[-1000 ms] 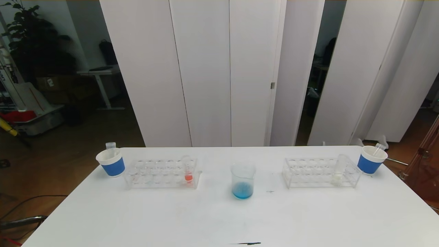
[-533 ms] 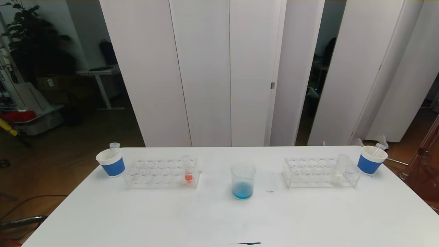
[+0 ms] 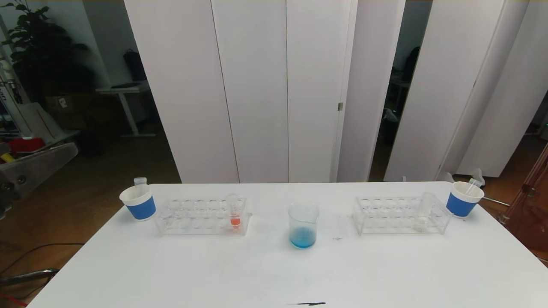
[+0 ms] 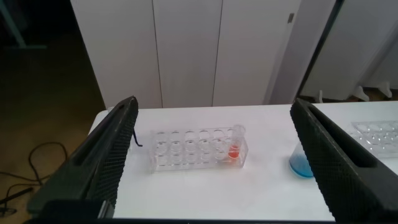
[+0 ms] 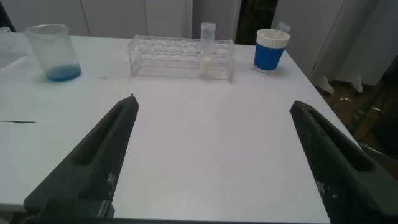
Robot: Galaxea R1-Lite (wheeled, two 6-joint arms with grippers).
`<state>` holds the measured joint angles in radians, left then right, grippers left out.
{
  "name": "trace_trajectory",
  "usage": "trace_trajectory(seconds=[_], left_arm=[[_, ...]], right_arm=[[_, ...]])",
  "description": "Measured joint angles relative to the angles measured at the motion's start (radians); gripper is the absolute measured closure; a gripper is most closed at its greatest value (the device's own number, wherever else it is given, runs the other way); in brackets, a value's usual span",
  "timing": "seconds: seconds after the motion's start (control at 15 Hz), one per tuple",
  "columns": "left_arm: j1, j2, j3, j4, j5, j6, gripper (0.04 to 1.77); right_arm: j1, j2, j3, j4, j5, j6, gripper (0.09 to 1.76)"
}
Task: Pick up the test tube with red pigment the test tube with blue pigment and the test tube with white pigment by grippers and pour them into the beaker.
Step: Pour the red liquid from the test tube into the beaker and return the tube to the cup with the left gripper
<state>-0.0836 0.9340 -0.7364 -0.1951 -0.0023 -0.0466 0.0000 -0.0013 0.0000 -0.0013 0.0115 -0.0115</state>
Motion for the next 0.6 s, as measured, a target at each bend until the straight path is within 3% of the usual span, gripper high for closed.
trace_trajectory(seconds=[0.2,0.33,0.6], left_arm=[[-0.063,0.148,-0.009,-0.120,0.019,-0.002,0.06],[-0.114,0.238,0.005,-0.186,0.065,-0.013,0.06],[-0.220,0.361,0.085,-0.306,0.129,-0.057,0.06]], right_arm=[[0.000,0.000,0.000,0.000,0.000,0.000,0.10],[0.000,0.000,0.000,0.000,0.000,0.000,0.10],[0.000,0.000,0.000,0.000,0.000,0.000,0.10]])
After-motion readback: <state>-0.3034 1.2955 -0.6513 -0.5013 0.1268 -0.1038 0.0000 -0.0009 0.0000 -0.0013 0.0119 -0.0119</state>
